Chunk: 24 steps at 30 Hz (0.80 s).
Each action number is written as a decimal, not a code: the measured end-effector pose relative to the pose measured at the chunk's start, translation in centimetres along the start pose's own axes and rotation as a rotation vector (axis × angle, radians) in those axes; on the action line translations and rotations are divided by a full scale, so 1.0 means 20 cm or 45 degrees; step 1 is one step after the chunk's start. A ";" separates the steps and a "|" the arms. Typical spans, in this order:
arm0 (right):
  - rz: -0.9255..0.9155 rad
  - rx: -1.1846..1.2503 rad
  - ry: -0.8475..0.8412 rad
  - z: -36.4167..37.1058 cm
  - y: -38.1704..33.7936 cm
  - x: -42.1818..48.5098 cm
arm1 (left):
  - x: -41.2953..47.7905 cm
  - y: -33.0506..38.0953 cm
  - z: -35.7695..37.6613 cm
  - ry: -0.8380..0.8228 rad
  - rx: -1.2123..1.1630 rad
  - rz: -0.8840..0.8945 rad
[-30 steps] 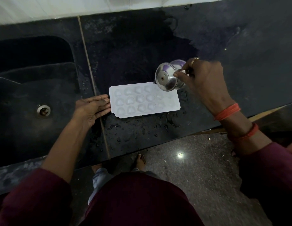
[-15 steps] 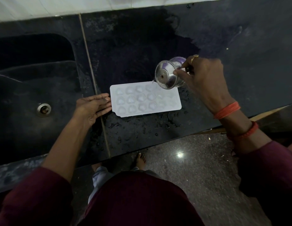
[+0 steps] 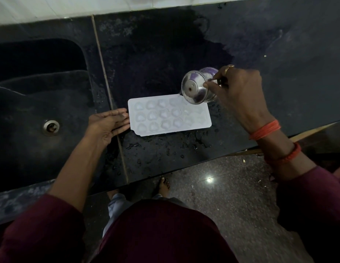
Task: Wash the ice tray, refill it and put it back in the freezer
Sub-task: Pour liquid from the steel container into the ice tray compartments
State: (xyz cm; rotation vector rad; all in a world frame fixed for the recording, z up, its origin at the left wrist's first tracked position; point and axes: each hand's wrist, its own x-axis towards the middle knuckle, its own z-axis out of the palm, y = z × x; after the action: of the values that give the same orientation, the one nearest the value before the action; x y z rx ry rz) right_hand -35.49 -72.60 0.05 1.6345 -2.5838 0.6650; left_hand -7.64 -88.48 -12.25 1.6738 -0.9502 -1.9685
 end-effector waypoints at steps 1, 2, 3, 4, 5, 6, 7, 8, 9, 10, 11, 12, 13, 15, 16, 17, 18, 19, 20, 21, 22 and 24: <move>0.007 0.019 0.010 0.00 0.00 0.00 | 0.00 0.00 0.00 0.004 0.001 0.002; 0.017 0.039 0.015 -0.01 0.01 -0.01 | 0.00 0.00 0.00 0.005 0.003 0.003; 0.031 0.057 0.015 -0.01 0.01 -0.01 | 0.00 0.00 0.00 0.005 0.006 0.002; 0.045 0.077 0.012 -0.02 0.02 -0.02 | 0.00 0.00 0.00 0.004 0.009 0.000; 0.055 0.092 0.009 -0.03 0.02 -0.03 | 0.00 0.00 0.00 0.001 0.013 -0.003; 0.056 0.103 0.009 -0.03 0.02 -0.05 | 0.00 0.00 0.00 -0.001 0.014 -0.004; 0.051 0.101 0.009 -0.03 0.01 -0.06 | 0.00 0.00 -0.01 -0.002 0.012 -0.004; 0.044 0.092 0.009 -0.03 0.01 -0.07 | 0.00 0.00 -0.01 -0.001 0.009 -0.005; 0.037 0.078 0.008 -0.03 0.00 -0.09 | 0.00 0.00 0.00 0.001 0.006 -0.006; 0.030 0.063 0.007 -0.03 0.00 -0.10 | 0.00 0.00 0.00 0.004 0.005 -0.008; 0.024 0.046 0.005 -0.03 0.00 -0.11 | 0.00 0.00 0.00 0.006 0.007 -0.009; 0.022 0.036 0.000 -0.03 0.00 -0.11 | -0.01 0.00 0.00 0.009 0.011 -0.010; 0.020 0.032 -0.007 -0.02 0.00 -0.12 | -0.01 0.00 0.00 0.011 0.013 -0.011; 0.006 0.034 -0.009 -0.02 -0.01 -0.14 | -0.01 0.01 0.00 0.010 0.011 -0.012; -0.003 0.032 -0.006 -0.02 -0.01 -0.14 | -0.02 0.01 0.00 0.008 0.009 -0.011; -0.008 0.026 -0.007 -0.02 -0.01 -0.15 | -0.02 0.01 0.00 0.009 0.009 -0.011; -0.013 0.018 -0.013 -0.01 -0.01 -0.15 | -0.02 0.01 0.00 0.012 0.007 -0.010; -0.018 0.011 -0.018 -0.01 0.00 -0.15 | -0.02 0.00 0.00 0.015 0.006 -0.010; -0.026 0.006 -0.021 -0.01 0.00 -0.15 | -0.02 0.00 0.00 0.018 0.004 -0.010; -0.034 0.000 -0.021 0.00 0.00 -0.15 | -0.03 0.00 0.00 0.018 0.002 -0.009; -0.045 -0.003 -0.020 0.00 0.00 -0.15 | -0.03 0.00 0.00 0.017 0.002 -0.007; -0.063 0.001 -0.015 0.00 0.00 -0.15 | -0.04 0.00 0.00 0.009 0.003 -0.002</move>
State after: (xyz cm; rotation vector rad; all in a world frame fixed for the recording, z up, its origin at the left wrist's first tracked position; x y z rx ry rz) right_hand -34.16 -69.94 -0.71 1.7015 -2.5419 0.6561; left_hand -7.50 -87.98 -11.62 1.6821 -0.9489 -1.9617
